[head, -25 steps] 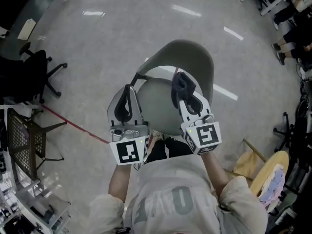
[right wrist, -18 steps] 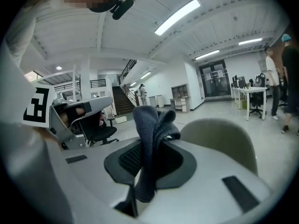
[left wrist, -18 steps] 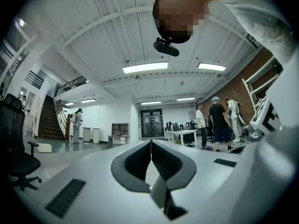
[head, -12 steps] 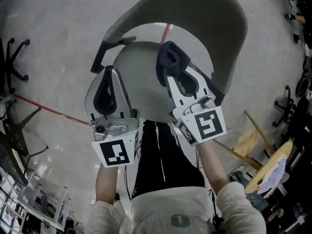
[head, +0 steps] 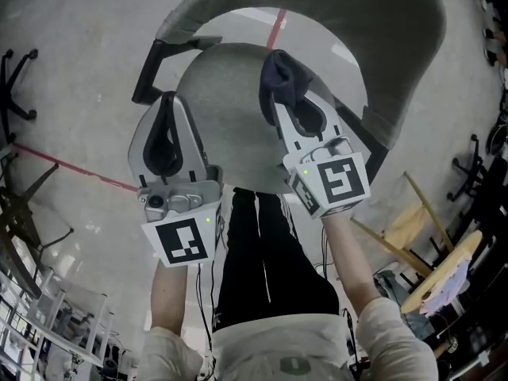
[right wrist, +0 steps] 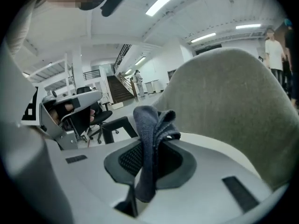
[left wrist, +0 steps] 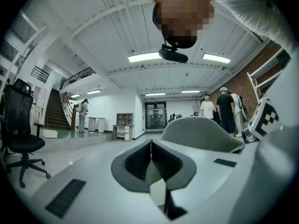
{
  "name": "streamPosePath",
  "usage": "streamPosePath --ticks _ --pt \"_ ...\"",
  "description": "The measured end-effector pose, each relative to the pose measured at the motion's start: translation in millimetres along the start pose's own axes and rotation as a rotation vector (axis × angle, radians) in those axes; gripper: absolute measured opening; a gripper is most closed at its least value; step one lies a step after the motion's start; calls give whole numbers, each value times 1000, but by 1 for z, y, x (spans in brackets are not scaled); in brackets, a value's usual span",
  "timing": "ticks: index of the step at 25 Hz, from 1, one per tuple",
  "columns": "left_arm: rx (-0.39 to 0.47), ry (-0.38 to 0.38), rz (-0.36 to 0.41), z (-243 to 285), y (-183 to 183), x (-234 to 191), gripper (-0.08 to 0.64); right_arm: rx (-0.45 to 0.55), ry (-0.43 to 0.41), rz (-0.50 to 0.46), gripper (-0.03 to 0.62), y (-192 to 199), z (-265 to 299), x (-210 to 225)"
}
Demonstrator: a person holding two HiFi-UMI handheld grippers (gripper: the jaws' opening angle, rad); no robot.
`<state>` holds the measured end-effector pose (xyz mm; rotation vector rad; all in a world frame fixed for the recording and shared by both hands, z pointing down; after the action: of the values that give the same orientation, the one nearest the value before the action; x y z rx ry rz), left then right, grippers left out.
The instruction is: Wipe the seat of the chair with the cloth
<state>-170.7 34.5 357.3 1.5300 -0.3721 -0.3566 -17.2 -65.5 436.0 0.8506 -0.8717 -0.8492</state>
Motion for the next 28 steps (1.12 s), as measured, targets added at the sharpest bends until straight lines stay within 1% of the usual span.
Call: streamPosePath --ticks 1,3,6,8,13,16,17,18,19,24,28 --pt "-1 -5 -3 -1 1 -1 15 -7 -5 -17 57 1 3 -3" --pt "-4 -14 -12 -4 3 -2 15 -16 -22 -15 57 3 10 -8" --pt "-7 -20 -18 -7 6 -3 15 -4 -60 62 57 6 26 -9" --pt "-8 -27 -18 -9 9 -5 15 13 -90 155 57 10 43 -6" --pt "-22 -55 -11 -14 19 -18 15 41 -176 438 57 26 98 -2" --pt "-38 -90 -11 -16 26 -29 15 37 -237 653 57 43 133 -5" --pt "-43 -102 -14 -17 28 -32 15 27 -254 705 57 49 144 -7" --pt "-48 -112 -17 -18 31 -35 15 10 -263 735 57 54 153 -10" --pt "-52 -118 -18 -19 33 -38 15 -12 -264 741 57 60 161 -12" --pt "-84 -121 -26 -20 47 -42 15 -123 -218 689 57 87 189 -11" --pt "-103 -123 -43 -18 54 -40 15 -179 -171 710 57 103 204 -3"
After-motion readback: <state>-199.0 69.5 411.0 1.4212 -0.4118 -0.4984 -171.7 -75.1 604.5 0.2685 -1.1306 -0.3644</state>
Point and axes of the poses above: the fingertips, and each gripper's own axes: z forward along the fingers, x to its right, y out of its underside, the point moved 5 cm from there along -z, backward along the fingers, and after that the axes turned 10 degrees about -y, right-handed, at the moved point
